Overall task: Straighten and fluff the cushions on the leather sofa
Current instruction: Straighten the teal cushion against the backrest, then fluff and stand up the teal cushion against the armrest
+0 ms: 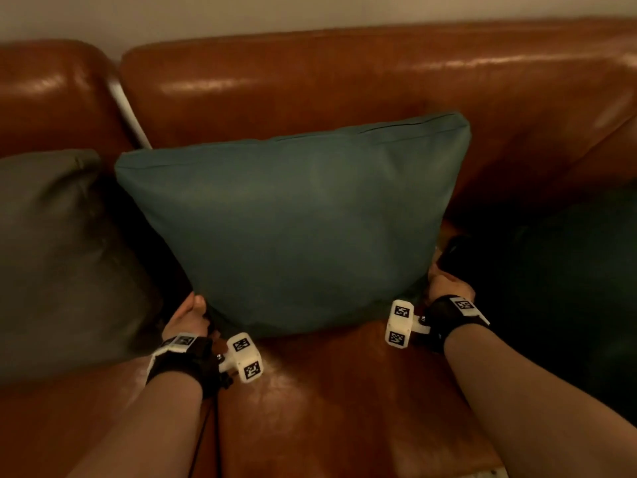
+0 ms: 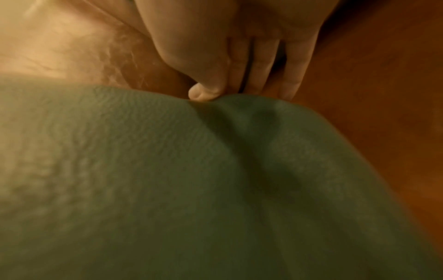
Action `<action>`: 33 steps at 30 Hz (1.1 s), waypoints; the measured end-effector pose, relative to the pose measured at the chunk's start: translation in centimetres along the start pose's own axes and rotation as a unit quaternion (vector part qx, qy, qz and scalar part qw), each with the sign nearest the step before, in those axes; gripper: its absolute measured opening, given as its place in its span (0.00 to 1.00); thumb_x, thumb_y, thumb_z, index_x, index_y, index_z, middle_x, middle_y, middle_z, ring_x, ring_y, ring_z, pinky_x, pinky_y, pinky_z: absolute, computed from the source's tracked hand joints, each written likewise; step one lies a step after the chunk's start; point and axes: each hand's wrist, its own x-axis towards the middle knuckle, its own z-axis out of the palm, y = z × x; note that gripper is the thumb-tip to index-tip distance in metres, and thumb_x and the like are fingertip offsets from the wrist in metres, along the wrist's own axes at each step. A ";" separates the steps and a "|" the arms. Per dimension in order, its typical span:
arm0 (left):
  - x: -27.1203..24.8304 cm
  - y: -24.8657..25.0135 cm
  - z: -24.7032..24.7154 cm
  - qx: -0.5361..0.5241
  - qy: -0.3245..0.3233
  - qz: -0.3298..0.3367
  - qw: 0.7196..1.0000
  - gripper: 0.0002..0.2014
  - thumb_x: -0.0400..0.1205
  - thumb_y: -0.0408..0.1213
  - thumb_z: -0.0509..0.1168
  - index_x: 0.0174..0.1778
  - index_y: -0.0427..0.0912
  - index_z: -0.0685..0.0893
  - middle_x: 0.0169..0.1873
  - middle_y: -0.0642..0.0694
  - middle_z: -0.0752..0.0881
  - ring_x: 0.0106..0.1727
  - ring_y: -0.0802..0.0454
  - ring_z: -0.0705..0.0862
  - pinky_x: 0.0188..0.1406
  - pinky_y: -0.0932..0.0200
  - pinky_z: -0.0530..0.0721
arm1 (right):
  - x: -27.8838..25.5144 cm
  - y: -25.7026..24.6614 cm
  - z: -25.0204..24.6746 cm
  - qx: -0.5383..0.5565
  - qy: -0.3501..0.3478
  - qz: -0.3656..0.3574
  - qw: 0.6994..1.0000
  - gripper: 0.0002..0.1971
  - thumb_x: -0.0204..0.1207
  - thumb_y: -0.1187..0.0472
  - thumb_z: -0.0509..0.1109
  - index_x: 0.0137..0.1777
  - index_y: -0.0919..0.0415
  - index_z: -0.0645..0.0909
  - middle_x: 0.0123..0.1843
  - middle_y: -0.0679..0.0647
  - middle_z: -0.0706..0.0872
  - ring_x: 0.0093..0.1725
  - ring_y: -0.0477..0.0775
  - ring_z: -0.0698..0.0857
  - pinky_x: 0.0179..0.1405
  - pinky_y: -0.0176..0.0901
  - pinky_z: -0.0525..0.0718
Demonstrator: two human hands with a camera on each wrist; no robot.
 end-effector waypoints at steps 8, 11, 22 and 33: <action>-2.3 -1.3 -2.0 0.163 -0.106 -0.048 0.980 0.09 0.89 0.46 0.56 0.60 0.49 0.77 0.49 0.44 0.80 0.45 0.43 0.79 0.56 0.37 0.79 | -3.1 3.1 -2.2 0.051 0.016 -0.021 0.998 0.10 0.82 0.49 0.67 0.57 0.53 0.82 0.51 0.54 0.88 0.48 0.54 0.87 0.53 0.58 0.87; -4.1 -2.9 -3.5 0.458 -0.225 0.011 0.860 0.14 0.87 0.51 0.57 0.48 0.47 0.83 0.48 0.46 0.88 0.42 0.47 0.83 0.55 0.49 0.83 | -6.6 4.8 -4.7 0.033 0.028 -0.049 0.998 0.07 0.84 0.53 0.65 0.51 0.53 0.83 0.50 0.51 0.88 0.49 0.51 0.86 0.51 0.53 0.85; -27.2 1.1 9.0 0.545 -0.552 0.340 0.532 0.23 0.84 0.63 0.52 0.57 0.54 0.87 0.51 0.56 0.90 0.46 0.61 0.86 0.57 0.54 0.83 | -18.3 5.3 -21.3 -0.009 0.260 -0.313 0.913 0.08 0.80 0.64 0.69 0.54 0.51 0.83 0.53 0.50 0.84 0.51 0.52 0.84 0.53 0.46 0.81; -45.9 -6.1 31.8 0.503 -0.375 0.773 0.091 0.29 0.85 0.57 0.35 0.85 0.60 0.49 0.87 0.55 0.49 0.87 0.47 0.41 0.83 0.39 0.39 | -8.2 7.0 -30.1 -0.303 0.272 -0.238 0.882 0.30 0.85 0.38 0.41 0.86 0.41 0.50 0.88 0.46 0.55 0.87 0.51 0.50 0.85 0.54 0.42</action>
